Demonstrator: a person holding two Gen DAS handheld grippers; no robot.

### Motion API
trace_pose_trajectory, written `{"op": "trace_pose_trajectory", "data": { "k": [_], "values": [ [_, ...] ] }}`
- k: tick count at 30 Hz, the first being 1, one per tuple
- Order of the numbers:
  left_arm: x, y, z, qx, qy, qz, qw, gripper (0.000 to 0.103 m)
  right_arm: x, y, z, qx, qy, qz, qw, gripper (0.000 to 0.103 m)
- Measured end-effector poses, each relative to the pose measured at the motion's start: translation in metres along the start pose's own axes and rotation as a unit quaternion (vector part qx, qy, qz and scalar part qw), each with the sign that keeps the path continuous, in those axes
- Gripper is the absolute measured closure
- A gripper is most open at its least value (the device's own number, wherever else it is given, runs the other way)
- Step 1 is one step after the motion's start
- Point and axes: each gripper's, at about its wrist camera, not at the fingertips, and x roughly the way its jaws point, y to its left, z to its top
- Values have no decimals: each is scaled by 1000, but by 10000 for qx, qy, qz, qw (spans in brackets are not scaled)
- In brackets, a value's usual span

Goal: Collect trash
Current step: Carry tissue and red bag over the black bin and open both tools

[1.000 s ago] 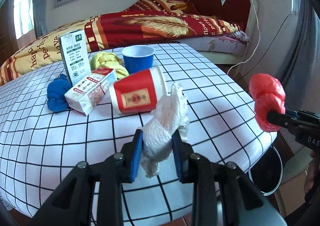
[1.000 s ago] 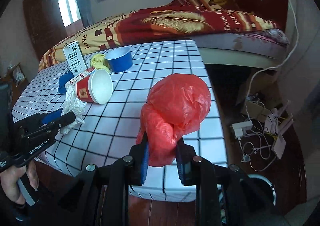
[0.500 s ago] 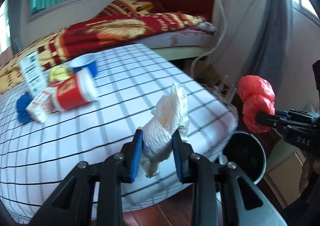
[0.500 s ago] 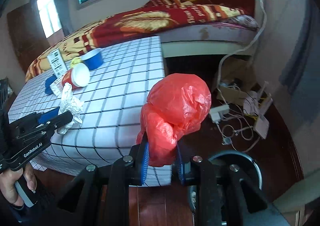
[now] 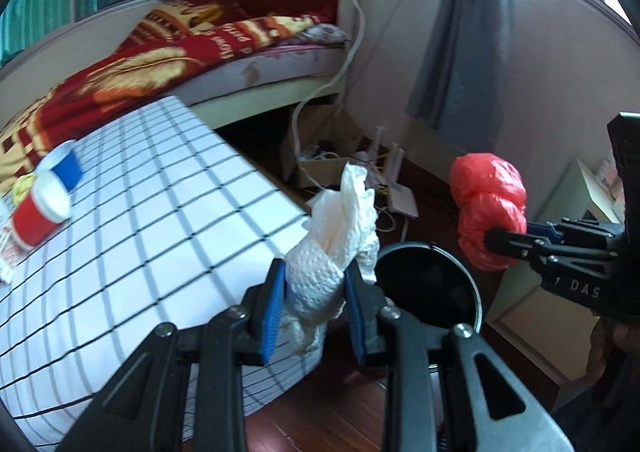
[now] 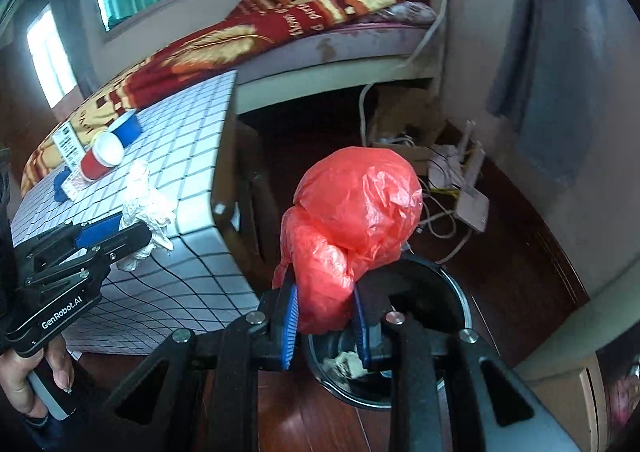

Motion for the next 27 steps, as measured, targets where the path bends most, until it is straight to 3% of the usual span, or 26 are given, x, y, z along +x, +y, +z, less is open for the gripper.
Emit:
{"op": "trace_pose_trajectory", "data": {
  "k": [15,27],
  "values": [
    [50,-69,-13,621,523,-711,9942,73,16,-59,-40,340,396,-238,9984,77],
    [121,-92,-34,629,1374,-1136,9820,72,82,-87,-79,181,1320,-167,9909,77]
  ]
}}
